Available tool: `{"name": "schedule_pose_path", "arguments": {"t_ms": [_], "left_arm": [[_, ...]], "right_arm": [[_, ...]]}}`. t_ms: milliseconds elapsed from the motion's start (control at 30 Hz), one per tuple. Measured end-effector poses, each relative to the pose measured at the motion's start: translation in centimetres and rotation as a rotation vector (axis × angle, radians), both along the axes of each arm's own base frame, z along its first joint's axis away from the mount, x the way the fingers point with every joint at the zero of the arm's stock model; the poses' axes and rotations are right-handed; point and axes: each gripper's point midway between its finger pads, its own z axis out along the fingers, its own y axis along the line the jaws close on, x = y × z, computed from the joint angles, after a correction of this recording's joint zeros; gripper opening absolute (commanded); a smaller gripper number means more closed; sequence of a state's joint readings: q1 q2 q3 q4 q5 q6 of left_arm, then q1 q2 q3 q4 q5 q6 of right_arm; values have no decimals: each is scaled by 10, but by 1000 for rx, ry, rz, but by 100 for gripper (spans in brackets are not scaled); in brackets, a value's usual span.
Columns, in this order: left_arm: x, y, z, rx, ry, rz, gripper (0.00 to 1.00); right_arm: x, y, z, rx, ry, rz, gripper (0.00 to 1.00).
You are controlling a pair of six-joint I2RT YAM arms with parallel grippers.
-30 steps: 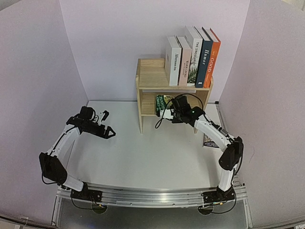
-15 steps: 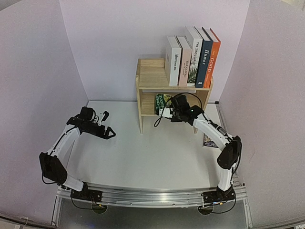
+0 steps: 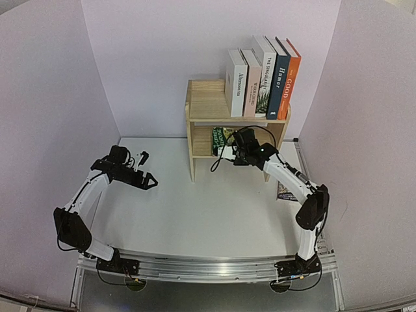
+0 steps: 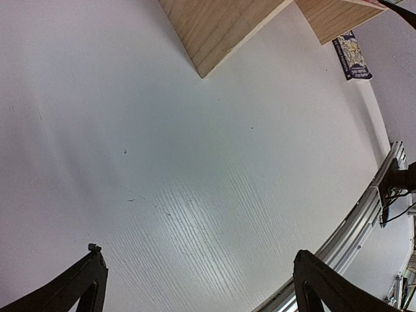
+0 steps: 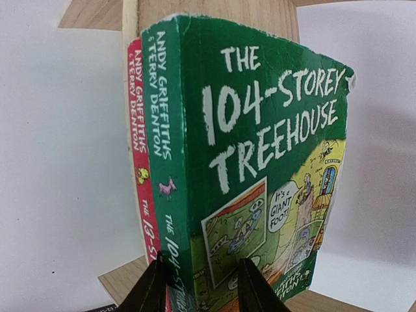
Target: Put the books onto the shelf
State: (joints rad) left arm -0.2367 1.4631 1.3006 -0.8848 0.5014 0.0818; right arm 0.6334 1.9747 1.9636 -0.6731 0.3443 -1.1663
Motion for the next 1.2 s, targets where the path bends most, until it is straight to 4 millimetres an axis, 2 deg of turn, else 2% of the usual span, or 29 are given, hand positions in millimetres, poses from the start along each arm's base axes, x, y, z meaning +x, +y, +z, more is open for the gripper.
{"name": "schedule_pose_path", "arguments": {"t_ms": [100, 300, 533, 667, 800, 900, 1000, 1100, 1200], "left_arm": [[0, 0, 0, 0, 0, 0, 100], [0, 0, 0, 0, 0, 0, 100], [0, 0, 0, 0, 0, 0, 100], [0, 0, 0, 1, 0, 0, 100], [-1, 1, -1, 7, 0, -5, 100], [-1, 1, -1, 13, -6, -10, 100], [-1, 1, -1, 14, -8, -14, 100], [-1, 1, -1, 12, -9, -15, 99], [-1, 0, -1, 9, -8, -17, 99]], "right_arm": [[1, -2, 0, 1, -1, -7, 48], [3, -5, 1, 7, -5, -26, 76], [-3, 5, 2, 52, 2, -54, 83], [-32, 23, 8, 131, 9, -103, 83], [-80, 33, 15, 319, 55, -215, 83], [-114, 3, 7, 479, 130, -377, 84], [-129, -47, -6, 650, 178, -608, 85], [-134, -108, -26, 806, 201, -871, 85], [-137, -182, -60, 924, 206, -1177, 87]]}}
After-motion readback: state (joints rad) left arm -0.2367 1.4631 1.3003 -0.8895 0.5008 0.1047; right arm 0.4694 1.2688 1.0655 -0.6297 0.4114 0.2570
